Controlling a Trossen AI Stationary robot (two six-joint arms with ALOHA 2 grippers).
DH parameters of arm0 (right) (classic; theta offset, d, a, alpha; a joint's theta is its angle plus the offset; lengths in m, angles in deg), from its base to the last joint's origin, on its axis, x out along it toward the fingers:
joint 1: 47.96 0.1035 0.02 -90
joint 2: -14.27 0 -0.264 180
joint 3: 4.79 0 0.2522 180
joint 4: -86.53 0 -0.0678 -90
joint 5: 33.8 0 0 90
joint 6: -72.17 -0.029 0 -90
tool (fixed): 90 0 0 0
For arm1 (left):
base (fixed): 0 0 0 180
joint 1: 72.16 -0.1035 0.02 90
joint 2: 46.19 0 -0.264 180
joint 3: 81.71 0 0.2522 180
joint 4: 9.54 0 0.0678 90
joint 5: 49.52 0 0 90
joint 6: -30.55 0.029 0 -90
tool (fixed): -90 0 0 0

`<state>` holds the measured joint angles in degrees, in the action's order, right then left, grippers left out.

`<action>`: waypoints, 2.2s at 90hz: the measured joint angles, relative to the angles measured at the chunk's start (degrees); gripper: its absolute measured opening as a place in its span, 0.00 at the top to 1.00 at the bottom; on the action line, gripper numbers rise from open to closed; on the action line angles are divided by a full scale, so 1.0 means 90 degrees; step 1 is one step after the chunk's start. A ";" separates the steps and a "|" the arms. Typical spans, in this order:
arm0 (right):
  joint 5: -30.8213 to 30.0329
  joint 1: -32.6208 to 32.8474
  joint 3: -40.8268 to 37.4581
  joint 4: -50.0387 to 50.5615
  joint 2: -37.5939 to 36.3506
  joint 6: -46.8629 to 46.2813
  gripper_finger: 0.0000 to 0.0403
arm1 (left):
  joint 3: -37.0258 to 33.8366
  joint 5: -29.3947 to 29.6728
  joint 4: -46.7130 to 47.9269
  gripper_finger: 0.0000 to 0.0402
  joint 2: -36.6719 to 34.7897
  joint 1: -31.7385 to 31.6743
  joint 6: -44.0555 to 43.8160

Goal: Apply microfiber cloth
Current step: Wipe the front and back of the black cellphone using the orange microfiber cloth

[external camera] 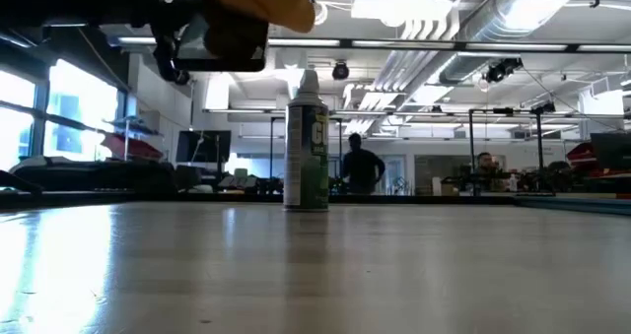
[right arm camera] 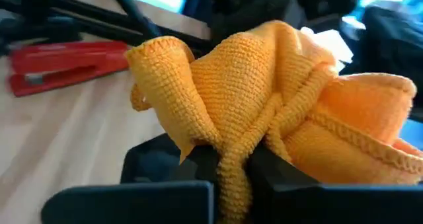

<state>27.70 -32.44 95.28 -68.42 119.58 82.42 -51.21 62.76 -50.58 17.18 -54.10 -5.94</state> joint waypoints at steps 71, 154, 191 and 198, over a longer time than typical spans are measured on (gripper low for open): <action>-0.0328 0.0164 -0.0015 -0.0402 -0.0031 -0.0090 0.98 | 0.0012 0.0302 0.0007 0.97 -0.0012 0.0008 0.0009; -0.1269 0.0277 -0.0015 -0.0883 0.0296 -0.0090 0.98 | 0.0005 0.0750 0.0237 0.97 -0.0005 0.0086 -0.0088; -0.3548 0.0275 -0.0014 -0.1657 0.0520 0.0186 0.98 | 0.0001 0.0814 0.0245 0.97 -0.0002 0.0073 -0.0088; -0.3685 0.0273 -0.0013 -0.1754 0.0520 0.0194 0.98 | 0.0002 0.0696 0.0246 0.97 -0.0004 0.0091 -0.0094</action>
<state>-5.47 -29.99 95.16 -84.21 124.26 84.16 -51.19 69.03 -48.36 17.15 -53.28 -6.78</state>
